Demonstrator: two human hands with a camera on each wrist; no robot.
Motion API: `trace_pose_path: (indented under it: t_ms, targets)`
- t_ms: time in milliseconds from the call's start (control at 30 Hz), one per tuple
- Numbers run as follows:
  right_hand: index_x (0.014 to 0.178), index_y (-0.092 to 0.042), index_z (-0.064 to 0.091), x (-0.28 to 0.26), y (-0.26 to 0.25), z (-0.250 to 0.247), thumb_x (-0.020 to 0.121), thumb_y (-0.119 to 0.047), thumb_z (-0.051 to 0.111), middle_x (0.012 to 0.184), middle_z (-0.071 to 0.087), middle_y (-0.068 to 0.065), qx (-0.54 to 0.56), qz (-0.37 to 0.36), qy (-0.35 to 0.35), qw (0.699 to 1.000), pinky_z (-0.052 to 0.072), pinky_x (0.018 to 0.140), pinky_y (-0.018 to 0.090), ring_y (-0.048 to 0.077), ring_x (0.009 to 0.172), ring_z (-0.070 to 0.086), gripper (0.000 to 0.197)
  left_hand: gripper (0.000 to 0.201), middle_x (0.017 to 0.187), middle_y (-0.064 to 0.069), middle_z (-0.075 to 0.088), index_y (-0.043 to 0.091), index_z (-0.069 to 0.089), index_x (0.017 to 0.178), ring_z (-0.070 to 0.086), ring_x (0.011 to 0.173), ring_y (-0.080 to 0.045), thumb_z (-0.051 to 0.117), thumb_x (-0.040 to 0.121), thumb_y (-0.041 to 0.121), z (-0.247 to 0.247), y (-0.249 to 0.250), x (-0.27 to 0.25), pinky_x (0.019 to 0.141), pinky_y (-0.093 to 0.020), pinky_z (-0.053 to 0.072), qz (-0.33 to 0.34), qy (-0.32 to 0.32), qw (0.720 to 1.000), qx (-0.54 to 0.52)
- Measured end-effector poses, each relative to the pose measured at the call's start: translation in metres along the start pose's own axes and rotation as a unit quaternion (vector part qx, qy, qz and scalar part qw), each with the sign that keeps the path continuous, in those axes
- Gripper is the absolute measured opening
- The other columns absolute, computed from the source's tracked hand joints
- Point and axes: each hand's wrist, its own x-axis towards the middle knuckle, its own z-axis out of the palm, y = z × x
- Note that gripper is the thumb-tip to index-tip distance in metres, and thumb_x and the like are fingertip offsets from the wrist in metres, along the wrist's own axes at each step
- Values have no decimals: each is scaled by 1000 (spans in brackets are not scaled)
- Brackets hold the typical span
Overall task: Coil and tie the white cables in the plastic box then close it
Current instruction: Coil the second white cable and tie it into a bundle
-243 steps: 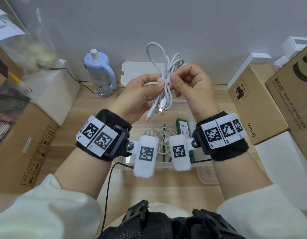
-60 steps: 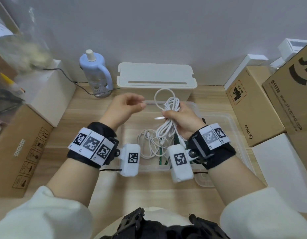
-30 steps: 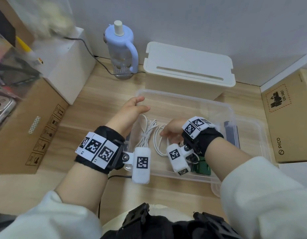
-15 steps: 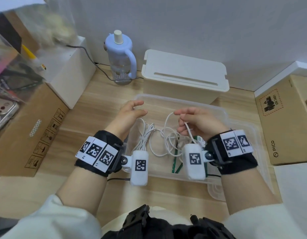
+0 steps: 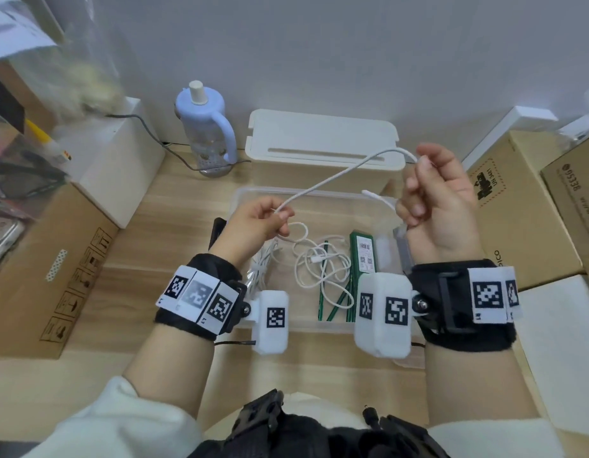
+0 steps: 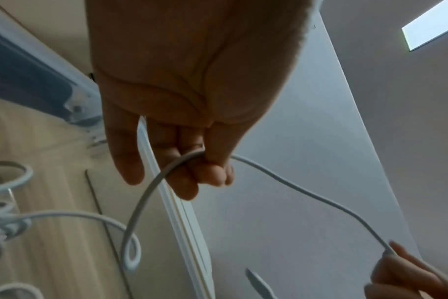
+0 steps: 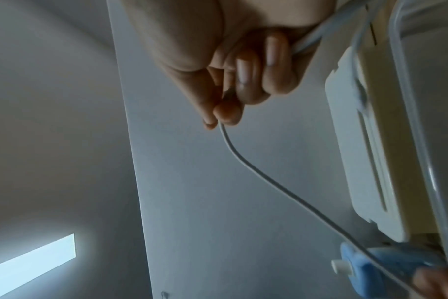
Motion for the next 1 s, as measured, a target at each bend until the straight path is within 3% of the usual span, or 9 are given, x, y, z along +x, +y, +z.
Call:
trace_pose_path:
  t_ms: [167, 300, 500, 633, 700, 833, 867, 933, 1000]
  targets:
    - [91, -18, 57, -7, 10, -6, 90, 2, 41, 55, 55, -6, -35, 53, 17, 998, 27, 38, 15, 4, 39, 37, 25, 21, 54, 8, 58, 17, 58, 86, 61, 60, -6, 41, 97, 10, 0, 9, -5, 68, -23, 52, 10, 32, 995, -90]
    - [99, -18, 54, -9, 20, -5, 88, 8, 39, 54, 57, -6, -114, 98, 21, 988, 39, 43, 17, 6, 44, 45, 32, 19, 59, 5, 59, 16, 57, 90, 63, 68, -11, 39, 98, 14, 4, 29, -9, 77, -33, 56, 39, -14, 984, -173]
    - [110, -23, 51, -12, 14, 1, 90, 4, 37, 64, 60, 0, 109, 127, -7, 986, 49, 50, 19, 8, 53, 56, 37, 21, 85, 4, 60, 19, 65, 104, 56, 85, -9, 47, 95, 13, 9, 31, -5, 84, -27, 47, 35, 39, 998, -43]
    - [103, -20, 64, -13, 13, 7, 76, -4, 49, 74, 67, 0, 131, 123, -46, 983, 58, 68, 27, 12, 74, 69, 34, 27, 87, 9, 64, 17, 65, 116, 53, 68, 7, 56, 91, 22, 7, 18, -3, 69, -16, 41, 27, 109, 993, 43]
    - [107, -20, 62, -14, 14, 9, 77, -8, 51, 88, 71, -2, 82, 112, -52, 989, 57, 79, 30, 14, 88, 69, 34, 45, 77, 6, 61, 15, 52, 132, 55, 64, -2, 59, 88, 24, 9, 18, -6, 67, -19, 43, 21, 82, 996, -18]
    - [127, -18, 48, -16, 17, 16, 88, 4, 47, 117, 61, -9, -95, 61, -43, 993, 49, 94, 24, 13, 115, 58, 45, 110, 110, 7, 70, 26, 6, 147, 65, 106, -15, 73, 64, 54, 17, 21, -11, 93, -28, 47, 30, -118, 988, -100]
    - [130, -17, 45, -16, 17, 17, 87, 12, 44, 123, 58, -7, -124, 51, -41, 990, 46, 97, 24, 14, 120, 54, 53, 106, 109, 8, 70, 22, 12, 147, 64, 108, -13, 72, 64, 52, 19, 23, -14, 97, -27, 45, 23, -168, 983, -75]
    - [132, -19, 41, -17, 15, 20, 80, 24, 38, 136, 50, -2, -156, 39, -38, 986, 43, 99, 21, 15, 125, 49, 68, 61, 88, 7, 74, 12, 45, 133, 66, 97, -10, 65, 78, 29, 21, 27, -18, 93, -21, 45, 12, -244, 970, -9]
    - [133, -20, 41, -17, 10, 20, 77, 27, 37, 141, 46, 0, -173, 23, -33, 984, 42, 101, 21, 14, 127, 47, 73, 20, 66, 9, 69, 5, 65, 104, 65, 78, -7, 56, 88, 11, 18, 28, -20, 86, -16, 47, 38, -236, 970, 42]
